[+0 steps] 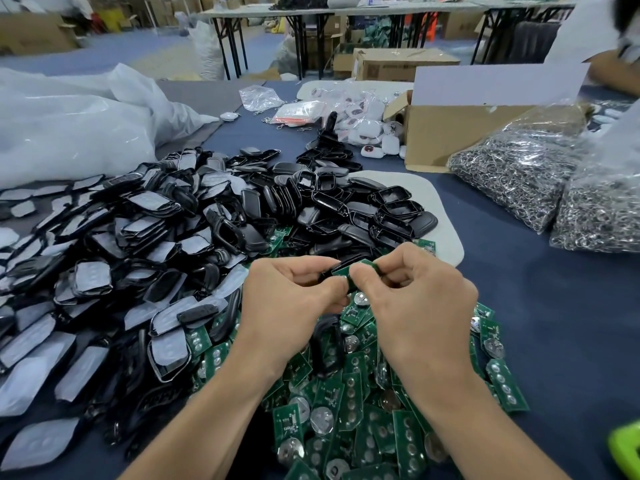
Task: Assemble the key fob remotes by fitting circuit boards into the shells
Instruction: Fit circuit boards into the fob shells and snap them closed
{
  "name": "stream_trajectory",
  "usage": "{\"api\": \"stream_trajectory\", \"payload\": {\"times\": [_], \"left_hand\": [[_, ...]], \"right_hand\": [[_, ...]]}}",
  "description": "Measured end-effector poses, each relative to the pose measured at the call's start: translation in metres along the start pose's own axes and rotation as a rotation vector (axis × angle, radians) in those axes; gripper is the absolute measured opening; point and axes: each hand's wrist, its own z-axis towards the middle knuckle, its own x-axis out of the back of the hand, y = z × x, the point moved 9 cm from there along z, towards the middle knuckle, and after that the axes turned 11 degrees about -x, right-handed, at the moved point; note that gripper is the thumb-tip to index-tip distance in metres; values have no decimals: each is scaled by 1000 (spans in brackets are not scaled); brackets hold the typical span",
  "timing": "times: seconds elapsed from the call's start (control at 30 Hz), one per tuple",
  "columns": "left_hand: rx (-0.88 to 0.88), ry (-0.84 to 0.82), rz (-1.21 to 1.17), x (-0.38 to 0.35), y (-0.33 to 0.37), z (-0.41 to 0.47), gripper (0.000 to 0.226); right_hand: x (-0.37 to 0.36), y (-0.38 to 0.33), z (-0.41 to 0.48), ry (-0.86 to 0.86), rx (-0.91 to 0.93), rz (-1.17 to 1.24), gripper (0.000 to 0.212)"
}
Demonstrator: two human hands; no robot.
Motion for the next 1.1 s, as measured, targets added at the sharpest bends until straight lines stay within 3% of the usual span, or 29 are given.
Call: {"api": "stream_trajectory", "payload": {"times": [0.27, 0.43, 0.6, 0.73, 0.87, 1.0, 1.1], "left_hand": [[-29, 33, -54, 4, 4, 0, 30], [-37, -18, -79, 1, 5, 2, 37], [-226, -225, 288, -11, 17, 3, 27], [-164, -271, 276, -7, 9, 6, 29], [-94, 46, 289, 31, 7, 17, 24], [-73, 432, 13, 84, 1, 27, 26], [-55, 648, -156, 111, -11, 27, 13]], "right_hand": [[-1, 4, 1, -8, -28, 65, 28], [-23, 13, 7, -293, -116, 205, 4], [-27, 15, 10, -450, -102, 270, 17], [-36, 17, 10, -525, -107, 263, 3], [-46, 16, 11, -529, -159, 247, 10], [-62, -13, 15, -509, -17, -15, 15], [-98, -47, 17, -551, 84, -141, 19]]}}
